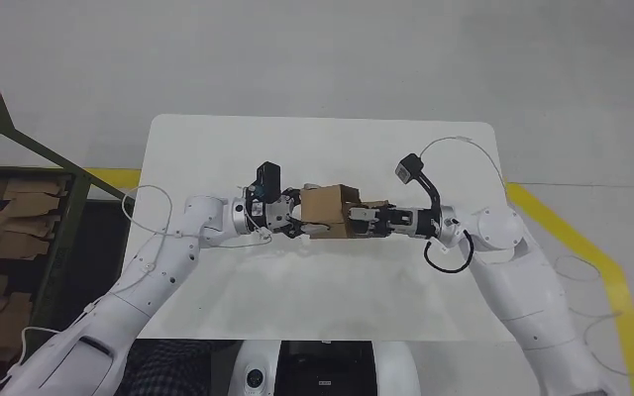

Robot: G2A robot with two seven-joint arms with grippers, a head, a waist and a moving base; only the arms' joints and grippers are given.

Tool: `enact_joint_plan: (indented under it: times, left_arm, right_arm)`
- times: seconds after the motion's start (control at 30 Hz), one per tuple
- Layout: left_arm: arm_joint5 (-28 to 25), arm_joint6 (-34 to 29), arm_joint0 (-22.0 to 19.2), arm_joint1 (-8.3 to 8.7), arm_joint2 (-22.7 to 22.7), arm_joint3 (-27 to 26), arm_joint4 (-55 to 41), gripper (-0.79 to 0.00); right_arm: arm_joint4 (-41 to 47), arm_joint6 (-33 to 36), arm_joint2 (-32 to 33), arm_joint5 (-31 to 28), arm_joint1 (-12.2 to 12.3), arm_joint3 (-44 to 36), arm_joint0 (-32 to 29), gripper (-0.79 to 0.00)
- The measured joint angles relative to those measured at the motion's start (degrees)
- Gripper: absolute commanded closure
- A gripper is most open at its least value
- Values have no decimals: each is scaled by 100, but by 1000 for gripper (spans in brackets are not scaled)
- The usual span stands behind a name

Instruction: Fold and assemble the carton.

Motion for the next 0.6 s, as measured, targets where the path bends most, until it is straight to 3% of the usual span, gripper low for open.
enact_joint_plan:
  times: [0.3, 0.6]
  left_arm:
    - [0, 20, 100, 14, -47, -99, 73, -385]
    - [0, 46, 144, 14, -88, -165, 136, -385]
  right_arm:
    - [-244, -540, 293, 149, 49, 23, 120, -299]
    - [-684, -629, -30, 421, 14, 40, 461, -302]
